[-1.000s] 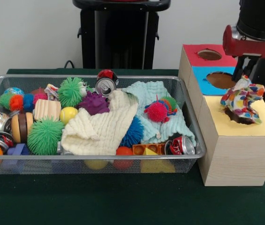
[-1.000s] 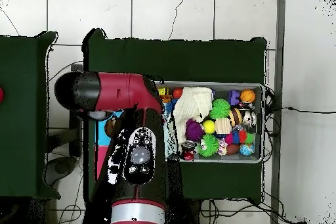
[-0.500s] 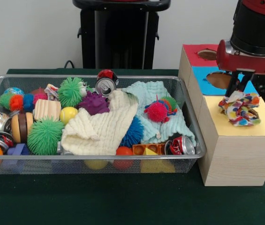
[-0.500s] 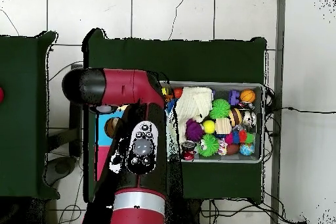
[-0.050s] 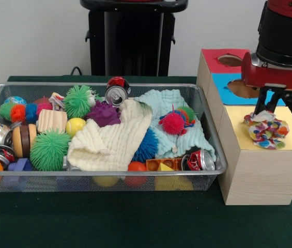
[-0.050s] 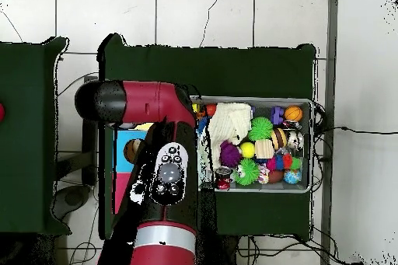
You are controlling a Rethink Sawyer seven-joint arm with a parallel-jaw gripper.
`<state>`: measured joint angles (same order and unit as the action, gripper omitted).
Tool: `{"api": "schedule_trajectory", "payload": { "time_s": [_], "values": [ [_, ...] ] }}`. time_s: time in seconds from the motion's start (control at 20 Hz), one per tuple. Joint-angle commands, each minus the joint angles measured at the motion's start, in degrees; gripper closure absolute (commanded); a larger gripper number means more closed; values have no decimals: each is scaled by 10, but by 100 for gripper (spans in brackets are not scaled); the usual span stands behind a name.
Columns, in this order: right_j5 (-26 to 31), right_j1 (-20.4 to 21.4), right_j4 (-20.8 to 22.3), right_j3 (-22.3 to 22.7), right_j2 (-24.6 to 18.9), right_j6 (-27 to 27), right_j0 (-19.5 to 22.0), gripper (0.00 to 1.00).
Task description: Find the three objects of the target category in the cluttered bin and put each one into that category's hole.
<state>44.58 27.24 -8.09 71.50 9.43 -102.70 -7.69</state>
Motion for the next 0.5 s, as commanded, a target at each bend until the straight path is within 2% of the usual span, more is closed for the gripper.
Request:
{"api": "schedule_trajectory", "payload": {
  "time_s": [0.05,0.3,0.5],
  "values": [
    [-40,-26,-32,14,-33,-139,16,100],
    [-36,-25,-49,24,-42,-127,25,100],
    [-6,-20,-59,21,-42,-121,24,100]
  ]
}}
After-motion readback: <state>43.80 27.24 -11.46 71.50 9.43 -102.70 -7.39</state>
